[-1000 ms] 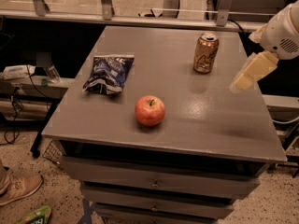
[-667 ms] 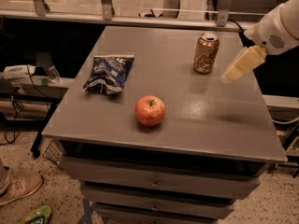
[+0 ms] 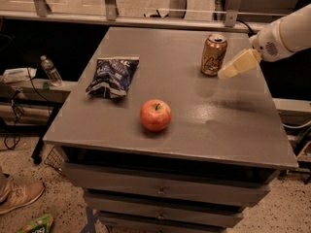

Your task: Pick orange can

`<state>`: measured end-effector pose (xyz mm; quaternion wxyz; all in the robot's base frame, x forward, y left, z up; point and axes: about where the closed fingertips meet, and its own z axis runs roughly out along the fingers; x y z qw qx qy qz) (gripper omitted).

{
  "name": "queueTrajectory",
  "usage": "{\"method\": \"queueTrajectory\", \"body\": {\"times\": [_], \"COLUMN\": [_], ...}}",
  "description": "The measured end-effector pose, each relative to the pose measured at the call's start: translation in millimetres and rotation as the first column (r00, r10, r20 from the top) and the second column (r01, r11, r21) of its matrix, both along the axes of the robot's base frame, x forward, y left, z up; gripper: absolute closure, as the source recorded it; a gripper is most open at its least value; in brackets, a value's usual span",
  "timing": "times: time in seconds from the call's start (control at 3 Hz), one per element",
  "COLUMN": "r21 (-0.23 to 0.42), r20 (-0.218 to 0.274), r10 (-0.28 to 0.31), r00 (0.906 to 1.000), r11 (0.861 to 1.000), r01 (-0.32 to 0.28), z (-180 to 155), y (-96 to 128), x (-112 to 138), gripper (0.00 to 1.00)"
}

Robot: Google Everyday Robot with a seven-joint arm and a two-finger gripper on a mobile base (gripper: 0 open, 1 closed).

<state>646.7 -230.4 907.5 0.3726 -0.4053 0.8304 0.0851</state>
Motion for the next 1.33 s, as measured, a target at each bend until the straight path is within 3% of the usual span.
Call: {"method": "queueTrajectory", "body": {"times": [0.33, 0.67, 1.33], "r21": [0.076, 0.138, 0.214], "r20": [0.043, 0.08, 0.095], "r10": [-0.054, -0.074, -0.035], "r00": [0.9976, 0.9941, 0.9949], "r11": [0.996, 0.988, 0.977], "r01": [0.05, 0.063, 0.014], "z": [-5.2, -4.7, -8.3], "y": [0.2, 4.9, 33.6], "x": [21.7, 39.3, 65.6], "gripper": [0.0, 0.0, 0.0]}}
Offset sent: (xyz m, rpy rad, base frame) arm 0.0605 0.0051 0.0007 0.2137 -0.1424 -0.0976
